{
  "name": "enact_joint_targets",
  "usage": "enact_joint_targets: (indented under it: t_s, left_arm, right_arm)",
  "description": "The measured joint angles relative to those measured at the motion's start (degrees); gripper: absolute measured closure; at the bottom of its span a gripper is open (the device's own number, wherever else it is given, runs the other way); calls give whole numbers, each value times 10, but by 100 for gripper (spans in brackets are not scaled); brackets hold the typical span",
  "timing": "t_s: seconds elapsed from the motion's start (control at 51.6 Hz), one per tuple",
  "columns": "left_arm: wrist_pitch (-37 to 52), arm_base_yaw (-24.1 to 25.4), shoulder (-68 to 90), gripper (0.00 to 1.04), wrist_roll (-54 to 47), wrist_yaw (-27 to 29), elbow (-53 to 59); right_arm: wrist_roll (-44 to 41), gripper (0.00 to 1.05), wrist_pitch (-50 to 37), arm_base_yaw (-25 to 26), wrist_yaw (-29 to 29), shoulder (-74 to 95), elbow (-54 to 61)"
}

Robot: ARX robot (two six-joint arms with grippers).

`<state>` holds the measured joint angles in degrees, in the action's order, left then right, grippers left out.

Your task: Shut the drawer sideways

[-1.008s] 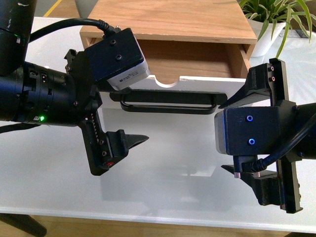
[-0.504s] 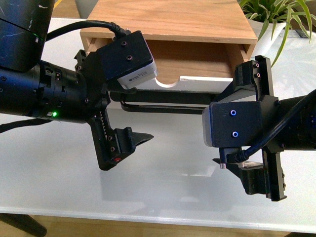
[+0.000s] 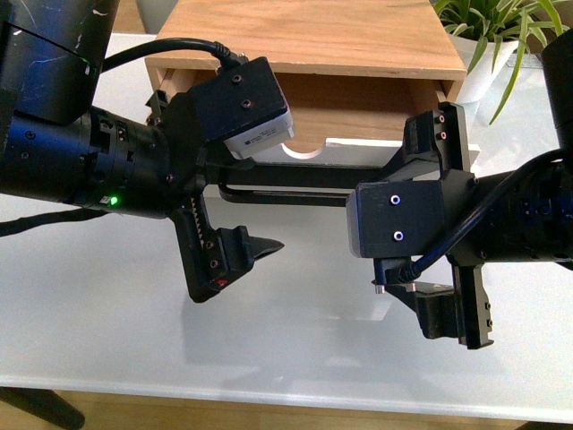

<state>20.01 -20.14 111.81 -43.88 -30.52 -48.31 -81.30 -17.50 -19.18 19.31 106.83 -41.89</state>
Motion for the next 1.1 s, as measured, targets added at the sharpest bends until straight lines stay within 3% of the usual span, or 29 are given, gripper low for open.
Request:
enact_joint_targets:
  t_s: [1.105]
  left_arm:
    - [-74,-2,40,9,-55,-27,-47]
  right_arm:
    - [13,9,2,-31,-22,77,-66]
